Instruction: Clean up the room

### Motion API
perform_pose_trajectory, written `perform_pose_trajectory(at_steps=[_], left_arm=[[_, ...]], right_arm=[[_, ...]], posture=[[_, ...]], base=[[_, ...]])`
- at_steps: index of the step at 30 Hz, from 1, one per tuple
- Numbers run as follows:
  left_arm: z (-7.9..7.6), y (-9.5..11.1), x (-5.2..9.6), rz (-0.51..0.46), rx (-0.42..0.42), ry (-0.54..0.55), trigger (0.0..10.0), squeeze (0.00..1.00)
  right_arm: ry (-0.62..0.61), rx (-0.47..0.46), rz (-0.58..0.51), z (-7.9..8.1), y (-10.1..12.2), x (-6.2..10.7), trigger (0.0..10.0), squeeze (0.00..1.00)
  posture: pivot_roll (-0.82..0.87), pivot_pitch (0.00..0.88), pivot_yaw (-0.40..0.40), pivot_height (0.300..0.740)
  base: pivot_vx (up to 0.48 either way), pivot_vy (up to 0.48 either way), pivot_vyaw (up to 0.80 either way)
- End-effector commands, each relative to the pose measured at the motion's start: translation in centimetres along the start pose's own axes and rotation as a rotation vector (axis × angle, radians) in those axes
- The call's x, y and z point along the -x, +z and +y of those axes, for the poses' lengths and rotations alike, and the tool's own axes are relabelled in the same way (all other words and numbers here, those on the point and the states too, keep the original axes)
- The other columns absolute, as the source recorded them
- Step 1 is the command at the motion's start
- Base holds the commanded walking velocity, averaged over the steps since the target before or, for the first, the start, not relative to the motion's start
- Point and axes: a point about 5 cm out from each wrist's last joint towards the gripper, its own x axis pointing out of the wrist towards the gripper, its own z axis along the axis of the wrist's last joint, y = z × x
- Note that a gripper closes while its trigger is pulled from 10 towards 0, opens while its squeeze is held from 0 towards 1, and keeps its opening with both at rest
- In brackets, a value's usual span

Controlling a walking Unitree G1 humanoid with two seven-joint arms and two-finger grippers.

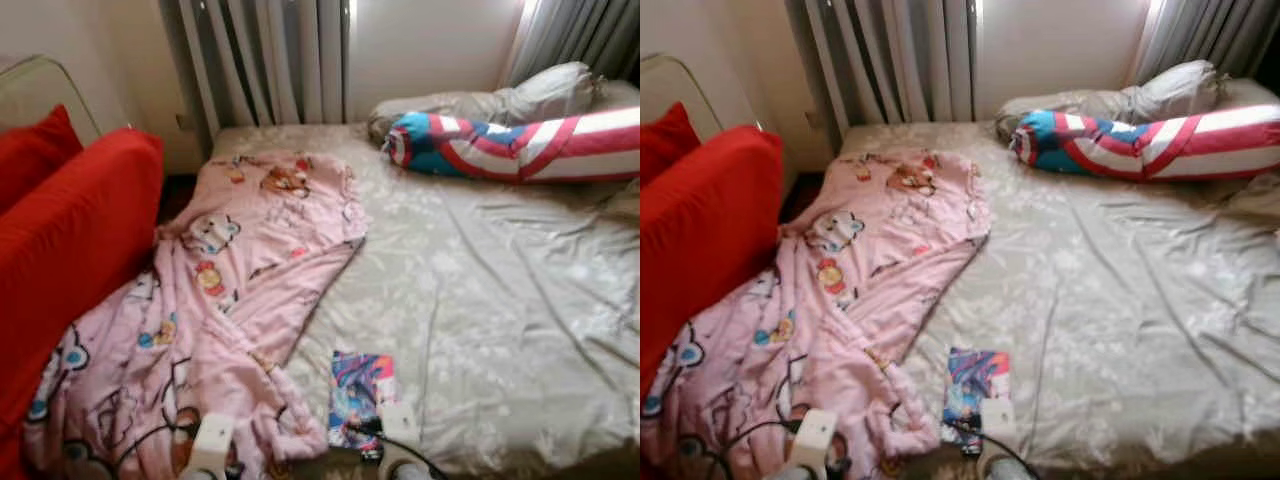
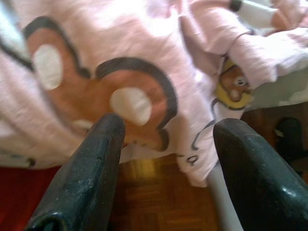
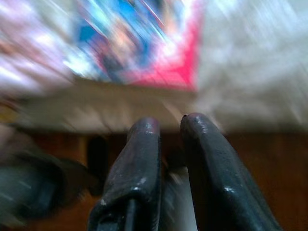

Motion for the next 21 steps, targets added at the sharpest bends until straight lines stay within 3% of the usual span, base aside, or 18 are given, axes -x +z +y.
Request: perform_pose_trajectory(at_steps=[1, 9, 18, 21], left_arm=[[0.01, 0.17, -0.01, -0.009, -0.013, -0.004, 10.0, 0.00], [0.00, 0.17, -0.02, -0.008, -0.017, -0.007, 10.0, 0.00], [-0.03, 0.19, -0.02, -0.007, -0.021, -0.010, 10.0, 0.00], [-0.01, 0.18, -0.02, -0.006, -0.022, -0.010, 10.0, 0.00]], right_arm=[[0.022, -0.013, -0.001, 0.88, -0.13, 0.12, 10.0, 0.00], [0.023, -0.031, -0.010, 0.77, -0.13, 0.13, 10.0, 0.00], [0.028, 0.012, -0.005, 0.64, -0.31, 0.13, 10.0, 0.00], [0.022, 0.015, -0.004, 0.49, -0.40, 0.13, 10.0, 0.00]], posture=[[-0.10, 0.000, 0.010, 0.740], [-0.10, 0.000, 0.010, 0.740], [-0.10, 0.000, 0.009, 0.740], [-0.10, 0.000, 0.010, 0.740]], base=[[0.000, 0.000, 0.00], [0.000, 0.000, 0.00], [0.000, 0.000, 0.00], [0.000, 0.000, 0.80]])
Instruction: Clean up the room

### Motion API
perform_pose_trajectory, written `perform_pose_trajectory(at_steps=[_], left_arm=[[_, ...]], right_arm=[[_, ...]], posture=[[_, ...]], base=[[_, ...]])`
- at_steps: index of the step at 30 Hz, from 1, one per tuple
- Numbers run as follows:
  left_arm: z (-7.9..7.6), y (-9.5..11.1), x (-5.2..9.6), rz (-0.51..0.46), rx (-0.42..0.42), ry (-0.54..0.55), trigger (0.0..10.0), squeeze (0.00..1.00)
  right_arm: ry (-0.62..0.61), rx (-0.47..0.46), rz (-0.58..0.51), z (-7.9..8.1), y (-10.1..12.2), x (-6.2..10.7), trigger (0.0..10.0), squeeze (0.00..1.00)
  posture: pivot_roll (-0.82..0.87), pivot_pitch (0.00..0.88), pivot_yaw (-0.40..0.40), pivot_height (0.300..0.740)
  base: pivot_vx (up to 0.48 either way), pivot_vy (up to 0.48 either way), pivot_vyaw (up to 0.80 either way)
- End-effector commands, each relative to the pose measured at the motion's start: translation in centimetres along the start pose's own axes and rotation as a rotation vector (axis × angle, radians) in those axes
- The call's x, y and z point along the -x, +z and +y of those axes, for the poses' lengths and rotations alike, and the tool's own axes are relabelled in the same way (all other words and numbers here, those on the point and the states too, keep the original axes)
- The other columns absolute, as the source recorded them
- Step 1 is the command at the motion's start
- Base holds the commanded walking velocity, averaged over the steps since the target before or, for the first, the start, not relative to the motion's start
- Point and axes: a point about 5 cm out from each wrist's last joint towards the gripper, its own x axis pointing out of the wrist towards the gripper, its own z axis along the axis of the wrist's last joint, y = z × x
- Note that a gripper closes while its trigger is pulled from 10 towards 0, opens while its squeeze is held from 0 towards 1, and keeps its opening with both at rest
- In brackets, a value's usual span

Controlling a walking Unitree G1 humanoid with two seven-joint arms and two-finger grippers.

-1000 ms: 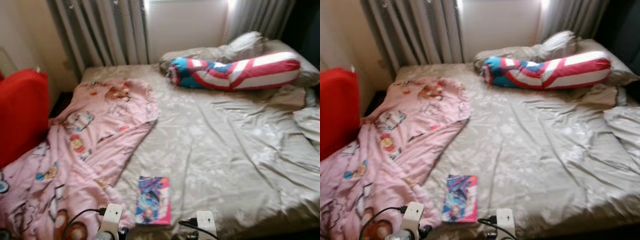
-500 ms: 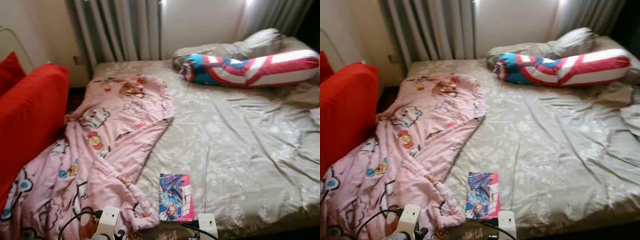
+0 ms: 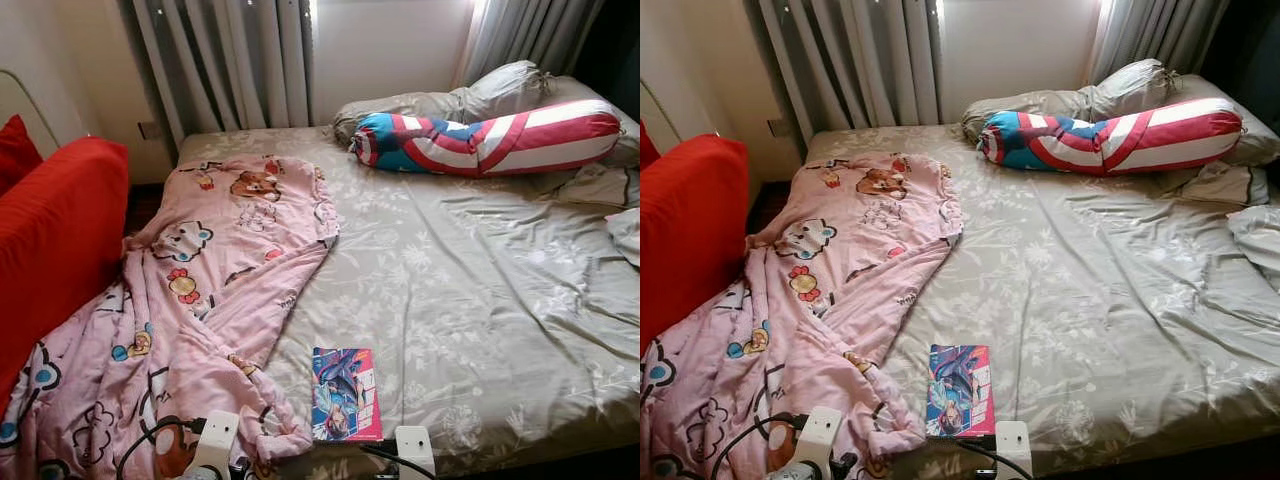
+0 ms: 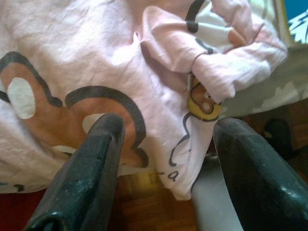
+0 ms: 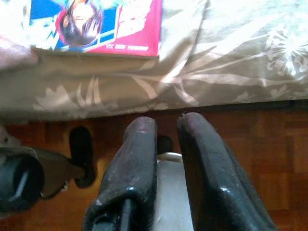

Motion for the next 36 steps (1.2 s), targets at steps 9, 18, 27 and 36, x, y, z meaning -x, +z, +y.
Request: perform_pose_trajectory(at_steps=[9, 18, 27, 36], left_arm=[[0.2, -0.9, 0.2, 0.030, -0.015, -0.001, 10.0, 0.00], [0.2, -0.9, 0.2, 0.028, -0.015, -0.003, 10.0, 0.00], [0.3, 1.0, 0.2, -0.160, 0.108, 0.012, 10.0, 0.00], [1.2, 7.5, 0.5, -0.442, 0.146, -0.025, 10.0, 0.00]], right_arm=[[0.014, -0.010, 0.003, 0.6, -0.3, 0.1, 10.0, 0.00], [-0.003, -0.028, -0.014, 0.4, -0.1, 0.1, 10.0, 0.00], [-0.053, -0.076, -0.214, -0.8, 3.9, -0.1, 10.0, 0.00], [-0.111, -0.039, -0.567, -8.7, 9.3, 1.2, 10.0, 0.00]], posture=[[-0.10, 0.000, 0.010, 0.740], [-0.10, 0.000, 0.011, 0.740], [-0.10, 0.005, 0.010, 0.740], [-0.10, 0.013, 0.006, 0.740]], base=[[0.000, 0.000, 0.36], [0.000, 0.000, 0.00], [0.000, 0.000, 0.00], [0.000, 0.000, 0.00]])
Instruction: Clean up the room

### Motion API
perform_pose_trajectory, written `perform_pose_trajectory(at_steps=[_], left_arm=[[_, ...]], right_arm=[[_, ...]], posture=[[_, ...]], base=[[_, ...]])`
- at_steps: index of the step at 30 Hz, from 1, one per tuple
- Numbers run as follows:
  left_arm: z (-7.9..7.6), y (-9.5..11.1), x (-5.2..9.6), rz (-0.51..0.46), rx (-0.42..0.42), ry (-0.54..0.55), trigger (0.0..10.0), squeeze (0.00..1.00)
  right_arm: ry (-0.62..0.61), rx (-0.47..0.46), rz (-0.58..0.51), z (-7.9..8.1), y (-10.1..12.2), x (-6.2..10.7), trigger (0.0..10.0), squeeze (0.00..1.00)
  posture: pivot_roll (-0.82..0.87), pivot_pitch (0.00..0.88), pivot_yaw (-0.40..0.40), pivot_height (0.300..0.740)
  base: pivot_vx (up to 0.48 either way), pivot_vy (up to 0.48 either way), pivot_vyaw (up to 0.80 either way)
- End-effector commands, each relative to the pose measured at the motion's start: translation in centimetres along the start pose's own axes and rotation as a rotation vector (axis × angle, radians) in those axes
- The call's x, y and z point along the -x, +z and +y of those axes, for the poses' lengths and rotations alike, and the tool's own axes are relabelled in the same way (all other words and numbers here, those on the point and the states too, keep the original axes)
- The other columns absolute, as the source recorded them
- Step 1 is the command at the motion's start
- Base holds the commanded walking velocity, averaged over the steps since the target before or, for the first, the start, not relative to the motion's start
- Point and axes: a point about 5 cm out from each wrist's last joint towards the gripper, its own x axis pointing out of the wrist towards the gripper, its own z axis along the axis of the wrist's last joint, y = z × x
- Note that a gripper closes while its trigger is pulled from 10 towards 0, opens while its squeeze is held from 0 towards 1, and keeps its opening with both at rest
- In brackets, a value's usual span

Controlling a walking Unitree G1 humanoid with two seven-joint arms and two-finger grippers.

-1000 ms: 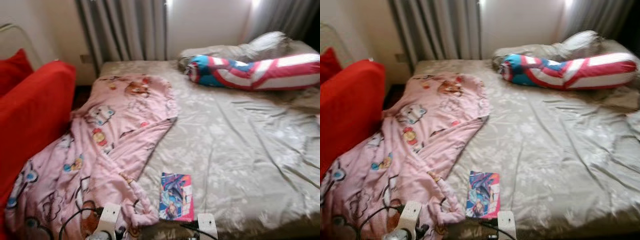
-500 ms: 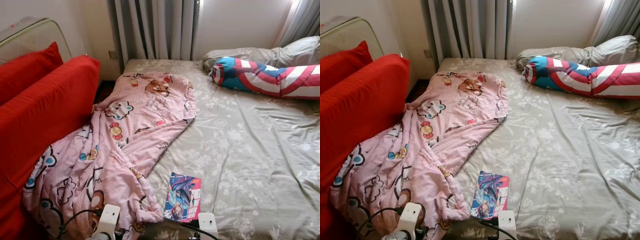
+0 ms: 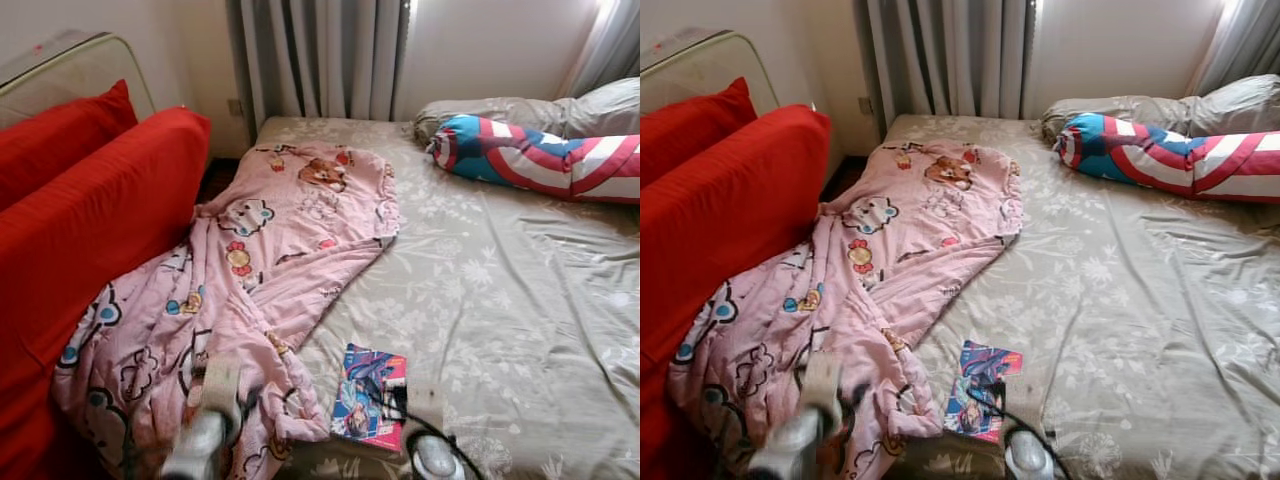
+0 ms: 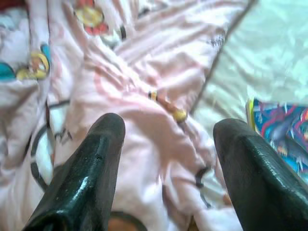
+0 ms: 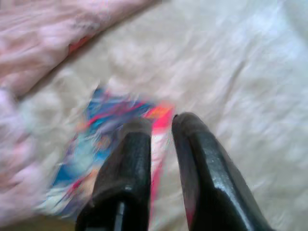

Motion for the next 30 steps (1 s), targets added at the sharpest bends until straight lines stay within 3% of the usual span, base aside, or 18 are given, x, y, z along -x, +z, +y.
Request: perform_pose_trajectory(at_steps=[1, 2, 4, 6, 11, 12, 14, 18, 23, 24, 26, 29, 30], left_arm=[[0.8, -1.7, 0.9, 0.042, 0.046, 0.025, 10.0, 0.00], [1.1, -1.6, 1.2, 0.007, 0.046, 0.017, 10.0, 0.00], [1.1, -1.6, 1.2, 0.007, 0.046, 0.017, 10.0, 0.00], [1.5, -1.7, 1.6, -0.028, 0.041, 0.016, 10.0, 0.00], [2.5, -1.8, 2.4, -0.075, 0.032, 0.026, 10.0, 0.00], [3.1, -1.0, 3.1, -0.154, 0.001, 0.034, 10.0, 0.00], [3.3, -0.6, 3.3, -0.186, -0.019, 0.036, 10.0, 0.00], [3.8, 1.1, 3.9, -0.261, -0.184, 0.003, 10.0, 0.00], [5.5, 2.7, 4.1, -0.316, -0.240, 0.034, 10.0, 0.00], [5.9, 3.6, 4.3, -0.348, -0.321, 0.036, 10.0, 0.00], [6.1, 4.5, 4.7, -0.383, -0.389, 0.030, 10.0, 0.00], [6.2, 4.4, 5.0, -0.368, -0.348, 0.045, 10.0, 0.00], [6.5, 4.0, 5.0, -0.347, -0.273, 0.081, 10.0, 0.00]], right_arm=[[-0.028, -0.017, -0.086, -3.0, 0.8, 0.3, 10.0, 0.00], [-0.022, -0.009, -0.162, -3.7, 1.5, 0.5, 10.0, 0.00], [-0.022, -0.009, -0.162, -3.7, 1.5, 0.5, 10.0, 0.00], [-0.030, -0.007, -0.241, -3.9, 2.2, 0.9, 10.0, 0.00], [-0.051, -0.018, -0.316, -3.9, 2.5, 1.8, 10.0, 0.00], [-0.058, -0.038, -0.334, -3.6, 2.3, 2.4, 10.0, 0.00], [-0.057, -0.045, -0.340, -3.4, 2.3, 2.6, 10.0, 0.00], [-0.017, -0.034, -0.364, -2.3, 2.2, 3.2, 10.0, 0.00], [0.021, -0.042, -0.402, -1.7, 3.0, 3.7, 10.0, 0.00], [0.027, -0.044, -0.414, -1.7, 3.3, 3.7, 10.0, 0.00], [0.017, -0.049, -0.425, -1.9, 3.8, 3.8, 10.0, 0.00], [-0.002, -0.060, -0.431, -2.1, 4.1, 4.0, 10.0, 0.00], [-0.010, -0.063, -0.428, -2.2, 4.1, 4.1, 10.0, 0.00]], posture=[[-0.10, 0.017, 0.002, 0.740], [-0.10, 0.022, -0.003, 0.740], [-0.10, 0.022, -0.003, 0.740], [-0.10, 0.026, -0.007, 0.740], [-0.10, 0.028, -0.006, 0.740], [-0.11, 0.025, -0.003, 0.740], [-0.11, 0.025, -0.003, 0.740], [-0.12, 0.011, 0.003, 0.740], [-0.12, 0.000, 0.002, 0.740], [-0.12, 0.000, 0.002, 0.740], [-0.12, 0.000, 0.000, 0.740], [-0.11, 0.000, -0.002, 0.740], [-0.12, 0.000, -0.001, 0.740]], base=[[0.000, 0.000, 0.00], [0.000, 0.000, 0.00], [0.000, 0.000, 0.00], [0.000, 0.000, 0.00], [0.000, 0.000, 0.00], [0.000, 0.000, 0.00], [0.000, 0.000, 0.00], [0.000, 0.000, 0.00], [0.000, 0.000, 0.00], [0.000, 0.000, 0.00], [0.000, 0.000, 0.00], [0.000, 0.000, 0.00], [0.000, 0.000, 0.00]])
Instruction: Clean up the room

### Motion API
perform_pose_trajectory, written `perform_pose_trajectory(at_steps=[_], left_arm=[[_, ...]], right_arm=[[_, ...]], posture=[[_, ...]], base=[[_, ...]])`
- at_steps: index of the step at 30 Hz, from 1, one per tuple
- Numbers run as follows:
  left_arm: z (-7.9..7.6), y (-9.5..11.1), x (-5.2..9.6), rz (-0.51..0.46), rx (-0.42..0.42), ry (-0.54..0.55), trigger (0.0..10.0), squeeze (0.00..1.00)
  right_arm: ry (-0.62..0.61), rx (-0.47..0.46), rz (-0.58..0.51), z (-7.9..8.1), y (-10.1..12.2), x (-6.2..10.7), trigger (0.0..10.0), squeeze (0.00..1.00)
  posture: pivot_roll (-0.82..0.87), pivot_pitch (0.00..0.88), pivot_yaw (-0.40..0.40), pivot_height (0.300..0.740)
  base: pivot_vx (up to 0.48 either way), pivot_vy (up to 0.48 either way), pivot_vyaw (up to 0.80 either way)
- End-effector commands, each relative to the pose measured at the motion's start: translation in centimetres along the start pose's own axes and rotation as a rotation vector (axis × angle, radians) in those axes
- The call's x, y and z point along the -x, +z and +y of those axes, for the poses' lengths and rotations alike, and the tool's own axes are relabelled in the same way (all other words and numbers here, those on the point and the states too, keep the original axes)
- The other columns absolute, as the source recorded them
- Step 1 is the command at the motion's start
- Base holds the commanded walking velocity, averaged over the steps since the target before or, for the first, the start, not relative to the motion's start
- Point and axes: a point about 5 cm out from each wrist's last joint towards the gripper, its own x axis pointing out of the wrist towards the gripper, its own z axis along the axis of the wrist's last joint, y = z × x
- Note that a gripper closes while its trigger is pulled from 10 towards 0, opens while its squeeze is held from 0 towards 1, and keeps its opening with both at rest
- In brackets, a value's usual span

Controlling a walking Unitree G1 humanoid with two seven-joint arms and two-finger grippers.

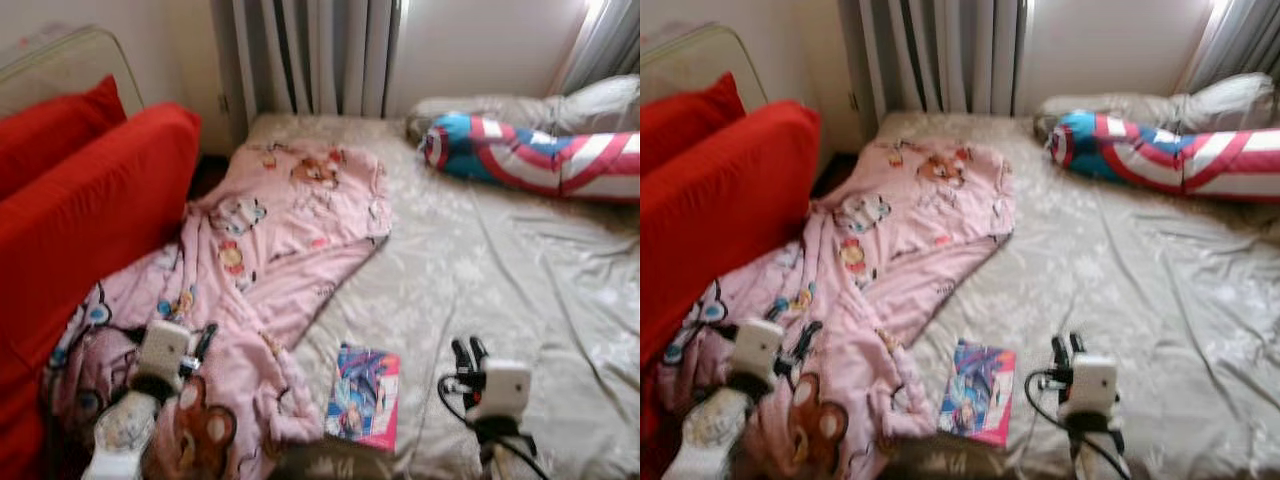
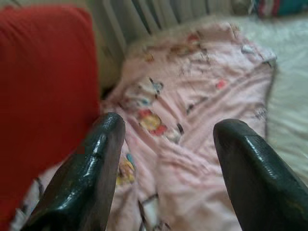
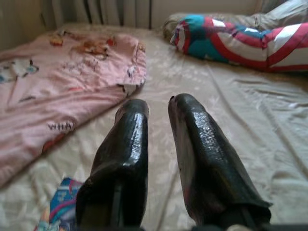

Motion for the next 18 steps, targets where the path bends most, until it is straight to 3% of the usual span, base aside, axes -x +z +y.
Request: perform_pose_trajectory(at_steps=[1, 3, 4, 6, 9, 10, 13, 18], left_arm=[[-0.4, -1.0, 0.7, 0.068, 0.067, 0.024, 10.0, 0.00], [0.8, -1.2, 0.7, 0.082, 0.057, 0.071, 10.0, 0.00], [2.4, -1.7, 0.6, 0.123, 0.130, 0.150, 10.0, 0.00], [3.0, -2.0, 0.4, 0.153, 0.212, 0.150, 10.0, 0.00], [2.1, -1.6, 0.2, 0.140, 0.292, 0.091, 10.0, 0.00], [0.2, -0.5, 0.3, 0.096, 0.286, 0.001, 10.0, 0.00], [-1.7, 0.4, 0.6, 0.063, 0.258, -0.065, 10.0, 0.00], [-2.5, 0.6, 0.7, 0.060, 0.291, -0.040, 10.0, 0.00]], right_arm=[[-0.019, -0.006, 0.010, -0.3, 0.0, 0.3, 10.0, 0.00], [-0.017, 0.000, 0.013, -0.3, 0.0, 0.5, 10.0, 0.00], [-0.017, -0.001, 0.013, -0.5, 0.2, 0.7, 10.0, 0.00], [-0.005, -0.007, 0.021, -0.5, 0.2, 0.8, 10.0, 0.00], [0.005, -0.001, 0.029, -0.5, 0.1, 0.8, 10.0, 0.00], [0.000, -0.008, 0.030, -0.5, 0.3, 0.8, 10.0, 0.00], [-0.025, -0.036, 0.029, -0.4, 0.6, 0.5, 10.0, 0.00], [-0.031, -0.050, 0.032, -0.3, 0.8, 0.2, 10.0, 0.00]], posture=[[-0.12, 0.000, -0.001, 0.740], [-0.12, 0.000, -0.004, 0.740], [-0.12, 0.000, -0.007, 0.740], [-0.11, 0.000, -0.007, 0.740], [-0.11, 0.000, -0.005, 0.740], [-0.10, 0.009, -0.005, 0.740], [-0.10, 0.026, -0.006, 0.740], [-0.10, 0.046, -0.002, 0.740]], base=[[0.000, 0.000, 0.00], [0.000, 0.000, 0.00], [0.000, 0.000, 0.00], [0.000, 0.000, 0.00], [0.000, 0.000, 0.00], [0.000, 0.000, 0.00], [0.000, 0.000, 0.00], [0.000, 0.000, 0.00]])
